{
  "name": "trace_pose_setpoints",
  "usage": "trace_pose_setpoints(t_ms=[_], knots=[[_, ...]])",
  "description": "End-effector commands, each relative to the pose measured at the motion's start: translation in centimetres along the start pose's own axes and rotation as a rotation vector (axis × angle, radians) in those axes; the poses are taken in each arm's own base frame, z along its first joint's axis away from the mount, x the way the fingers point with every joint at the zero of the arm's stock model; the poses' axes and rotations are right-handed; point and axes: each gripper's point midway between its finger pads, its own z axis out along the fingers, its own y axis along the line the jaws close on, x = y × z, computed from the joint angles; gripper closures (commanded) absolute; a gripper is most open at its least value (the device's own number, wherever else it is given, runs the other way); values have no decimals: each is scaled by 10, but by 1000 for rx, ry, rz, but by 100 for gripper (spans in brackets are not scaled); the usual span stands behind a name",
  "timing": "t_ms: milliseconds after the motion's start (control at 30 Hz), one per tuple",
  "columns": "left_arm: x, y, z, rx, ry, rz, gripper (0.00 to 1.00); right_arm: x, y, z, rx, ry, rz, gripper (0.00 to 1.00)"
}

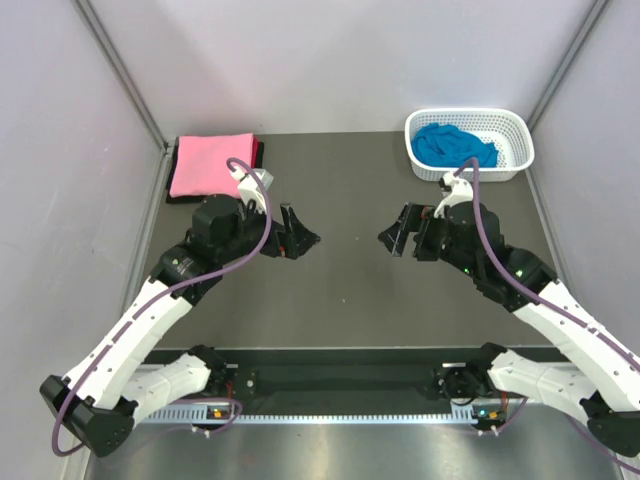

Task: Fold and stack the t-shirts
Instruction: Grab the tshirt from the pile

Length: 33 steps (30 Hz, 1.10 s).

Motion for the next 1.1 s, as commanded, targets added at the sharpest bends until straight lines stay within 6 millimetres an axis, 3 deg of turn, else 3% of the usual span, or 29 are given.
trace_pose_setpoints(t_ms=[0,67,133,267,300,333,367,400,467,500,567,600,633,667,733,767,800,833,867,900,967,1033,1067], knots=[[-22,-8,-8,10,-68,45,5,-10,2,-2,4,-46,9,0],[-21,6,-17,-75,-62,86,5,-11,-10,3,96,-43,44,0],[-33,18,-32,-162,-121,148,4,-13,-17,7,161,-35,51,0],[-28,31,-41,-217,-124,195,4,-34,-19,11,213,-66,-19,1],[-20,38,-40,-239,-100,192,5,-48,-19,9,233,-98,-29,1],[-15,42,-39,-251,-87,188,6,-57,-34,13,332,-131,-43,0],[-16,54,-43,-317,-102,182,8,-79,-36,8,366,-182,-21,0],[-8,62,-43,-346,-91,174,8,-87,-39,16,395,-192,-34,0],[-6,66,-52,-360,-125,175,7,-110,-37,18,400,-224,-53,0],[0,68,-50,-353,-126,174,6,-120,-46,20,428,-236,-48,0],[2,63,-55,-314,-160,167,6,-135,-50,38,401,-223,-79,0],[12,63,-52,-292,-145,156,6,-146,-76,49,446,-218,-61,1],[11,59,-53,-268,-167,153,6,-154,-79,58,406,-216,-67,2],[19,62,-50,-263,-156,146,6,-168,-105,59,445,-236,-41,2],[23,60,-49,-233,-166,140,6,-170,-129,83,439,-195,-22,3],[28,56,-47,-201,-148,144,6,-189,-144,85,451,-230,-20,3],[30,56,-47,-200,-138,153,6,-184,-161,105,465,-187,-17,4],[30,57,-48,-207,-133,157,6,-189,-170,111,480,-181,-27,4],[31,61,-48,-225,-131,158,6,-208,-177,112,495,-212,-32,5],[28,67,-50,-260,-147,162,6,-205,-196,129,538,-185,-34,6],[27,69,-49,-272,-146,159,5,-226,-213,135,584,-223,-53,7],[29,70,-47,-273,-137,158,6,-228,-236,163,600,-208,-94,9],[31,71,-46,-276,-131,158,6,-245,-241,166,605,-236,-109,10]])
